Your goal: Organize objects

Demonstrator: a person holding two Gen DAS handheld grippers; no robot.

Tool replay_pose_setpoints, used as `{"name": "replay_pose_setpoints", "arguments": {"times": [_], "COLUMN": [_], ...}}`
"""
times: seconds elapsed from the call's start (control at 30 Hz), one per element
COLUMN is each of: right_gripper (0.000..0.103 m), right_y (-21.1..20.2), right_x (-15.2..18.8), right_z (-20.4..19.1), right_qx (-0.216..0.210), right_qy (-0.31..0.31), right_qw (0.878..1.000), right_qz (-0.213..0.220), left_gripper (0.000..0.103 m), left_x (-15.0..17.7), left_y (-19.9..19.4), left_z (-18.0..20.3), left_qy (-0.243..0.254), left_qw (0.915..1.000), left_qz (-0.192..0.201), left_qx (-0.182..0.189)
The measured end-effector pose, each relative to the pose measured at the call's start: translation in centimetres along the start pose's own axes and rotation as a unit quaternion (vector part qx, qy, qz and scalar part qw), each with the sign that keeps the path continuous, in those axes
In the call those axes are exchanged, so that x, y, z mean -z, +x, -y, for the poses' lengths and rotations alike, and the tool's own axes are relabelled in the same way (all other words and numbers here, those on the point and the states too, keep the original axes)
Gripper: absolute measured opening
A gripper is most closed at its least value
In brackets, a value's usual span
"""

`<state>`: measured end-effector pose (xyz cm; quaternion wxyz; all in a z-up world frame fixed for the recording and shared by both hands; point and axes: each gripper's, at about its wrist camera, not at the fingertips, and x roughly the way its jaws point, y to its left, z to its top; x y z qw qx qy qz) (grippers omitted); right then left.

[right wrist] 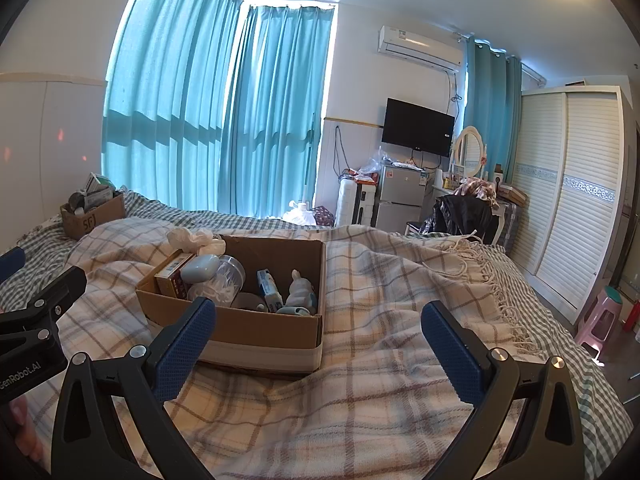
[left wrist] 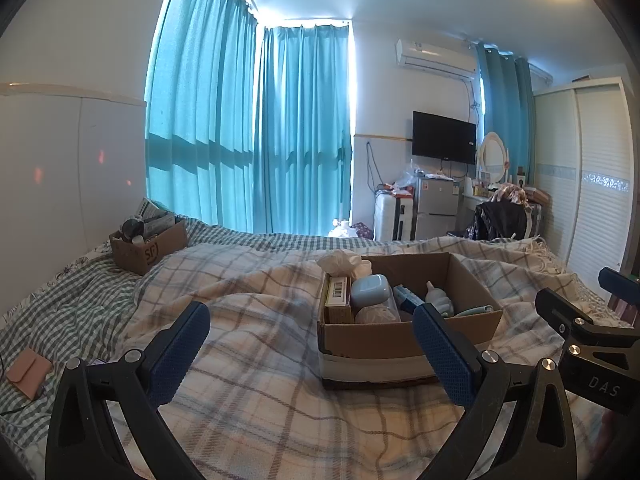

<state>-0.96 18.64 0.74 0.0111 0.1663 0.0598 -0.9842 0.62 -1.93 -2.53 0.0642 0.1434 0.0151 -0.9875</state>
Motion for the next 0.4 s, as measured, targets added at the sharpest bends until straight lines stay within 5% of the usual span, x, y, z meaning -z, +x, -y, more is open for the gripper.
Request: {"name": "replay_pose_setpoints", "arguments": {"times": [0.4], "right_gripper": [0.103], "right_y": [0.01], "right_x": [0.03], "right_z": [-0.03], "right_qx": [0.0], "right_qy": [0.0], "right_qw": [1.0], "right_qz": [-0.001], "left_gripper": [0.103], "left_x": [0.09], "left_y": [-0.15], "left_z": [0.11], "left_qy": [0.006], "left_qw": [0.9999], "left_qz": [0.008], "left_qx": [0.003]}}
